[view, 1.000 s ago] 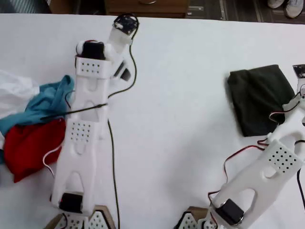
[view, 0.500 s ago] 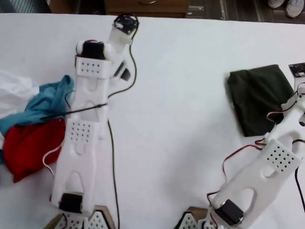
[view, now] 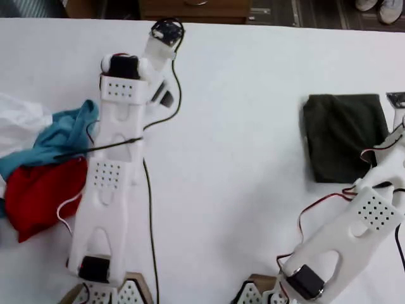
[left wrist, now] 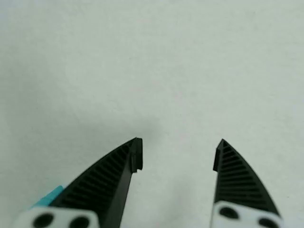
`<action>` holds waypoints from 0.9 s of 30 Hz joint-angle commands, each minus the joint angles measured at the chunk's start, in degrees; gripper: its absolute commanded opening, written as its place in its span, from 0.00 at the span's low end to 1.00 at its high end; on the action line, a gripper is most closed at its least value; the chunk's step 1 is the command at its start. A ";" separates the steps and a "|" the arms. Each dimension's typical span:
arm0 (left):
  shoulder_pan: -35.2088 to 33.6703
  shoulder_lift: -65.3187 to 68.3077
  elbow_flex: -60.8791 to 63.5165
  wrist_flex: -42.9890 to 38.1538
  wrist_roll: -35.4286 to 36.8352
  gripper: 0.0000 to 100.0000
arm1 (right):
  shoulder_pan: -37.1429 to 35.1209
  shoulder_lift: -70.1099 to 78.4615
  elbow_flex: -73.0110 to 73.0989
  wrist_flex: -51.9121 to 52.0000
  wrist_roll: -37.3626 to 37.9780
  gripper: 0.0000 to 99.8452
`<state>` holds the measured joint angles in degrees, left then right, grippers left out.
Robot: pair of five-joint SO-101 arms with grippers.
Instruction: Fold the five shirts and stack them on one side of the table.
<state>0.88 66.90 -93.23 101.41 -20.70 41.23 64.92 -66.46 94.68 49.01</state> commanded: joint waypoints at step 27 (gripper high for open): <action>-0.26 -4.84 -1.54 1.05 0.00 0.26 | -6.55 -14.02 -12.92 3.03 0.35 0.10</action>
<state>0.88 66.90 -93.23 101.41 -20.70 34.73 56.13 -76.84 97.32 49.98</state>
